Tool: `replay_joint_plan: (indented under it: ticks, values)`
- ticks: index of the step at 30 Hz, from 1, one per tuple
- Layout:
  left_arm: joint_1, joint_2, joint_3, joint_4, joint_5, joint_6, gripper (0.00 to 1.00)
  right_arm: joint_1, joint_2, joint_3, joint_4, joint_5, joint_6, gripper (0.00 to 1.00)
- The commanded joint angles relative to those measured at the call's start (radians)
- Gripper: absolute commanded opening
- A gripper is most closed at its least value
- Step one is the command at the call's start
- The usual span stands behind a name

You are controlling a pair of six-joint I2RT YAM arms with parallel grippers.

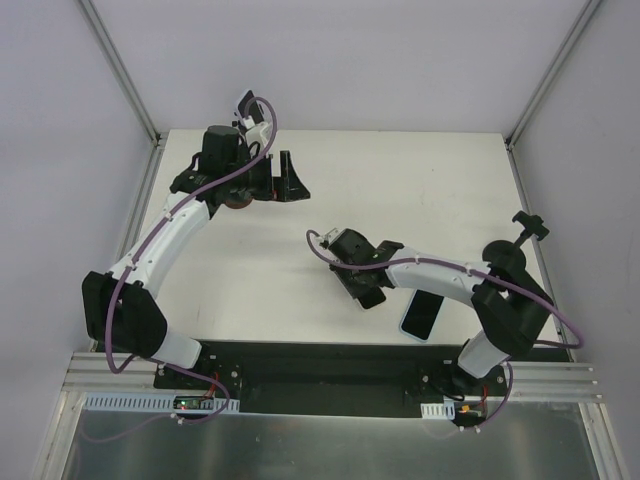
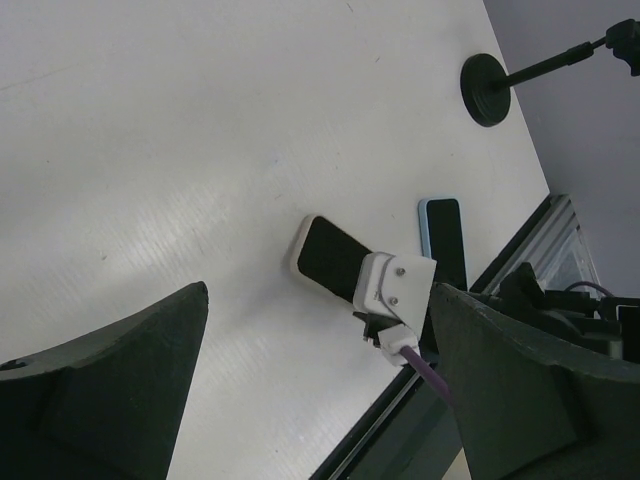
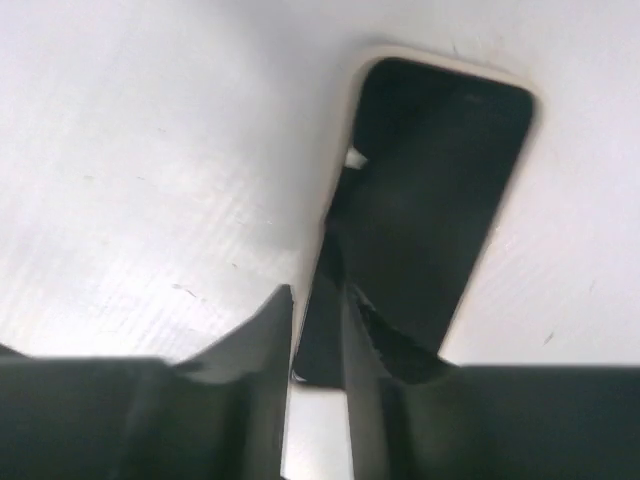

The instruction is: Place the phone on the phone stand

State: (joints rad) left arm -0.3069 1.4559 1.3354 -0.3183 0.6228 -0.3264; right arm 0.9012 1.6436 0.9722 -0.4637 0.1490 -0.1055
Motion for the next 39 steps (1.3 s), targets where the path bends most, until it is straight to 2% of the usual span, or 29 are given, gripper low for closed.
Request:
replay_joint_plan:
  ticks: [1, 3, 4, 12, 13, 15, 16, 18, 19, 24, 35, 39]
  values:
    - [-0.003, 0.006, -0.004, 0.028, 0.035, 0.003, 0.91, 0.001, 0.006, -0.055, 0.063, 0.053, 0.004, 0.14]
    - [-0.003, 0.011, -0.007, 0.031, 0.038, 0.003, 0.91, 0.001, -0.03, -0.067, 0.079, 0.07, 0.004, 0.03]
    - [-0.003, 0.015, -0.007, 0.033, 0.04, -0.003, 0.91, -0.001, -0.044, -0.079, 0.095, 0.086, 0.001, 0.0]
    - [-0.003, 0.046, -0.01, 0.05, 0.078, -0.023, 0.91, -0.001, -0.203, -0.132, 0.155, 0.069, -0.011, 0.02]
    - [-0.003, 0.044, -0.01, 0.048, 0.075, -0.022, 0.91, 0.001, -0.215, -0.13, 0.157, 0.061, -0.004, 0.18]
    - [-0.003, 0.043, -0.012, 0.048, 0.075, -0.019, 0.91, -0.001, -0.249, -0.139, 0.155, 0.051, 0.016, 0.39]
    - [-0.003, 0.041, -0.012, 0.048, 0.075, -0.019, 0.91, -0.002, -0.258, -0.142, 0.16, 0.044, 0.024, 0.62]
    - [-0.003, 0.04, -0.013, 0.05, 0.071, -0.019, 0.92, -0.024, -0.275, -0.158, 0.169, 0.015, 0.033, 0.91]
    - [-0.003, 0.037, -0.012, 0.05, 0.072, -0.019, 0.93, -0.034, -0.274, -0.162, 0.177, -0.052, 0.032, 0.99]
    - [-0.003, 0.034, -0.013, 0.05, 0.072, -0.019, 0.95, -0.12, -0.219, -0.141, 0.149, -0.135, 0.027, 1.0]
    - [-0.003, 0.031, -0.013, 0.051, 0.077, -0.017, 0.94, -0.108, -0.036, -0.033, 0.103, -0.105, 0.035, 1.0]
    - [-0.003, 0.031, -0.012, 0.051, 0.078, -0.02, 0.94, -0.078, -0.001, 0.003, 0.065, -0.029, 0.059, 1.0]
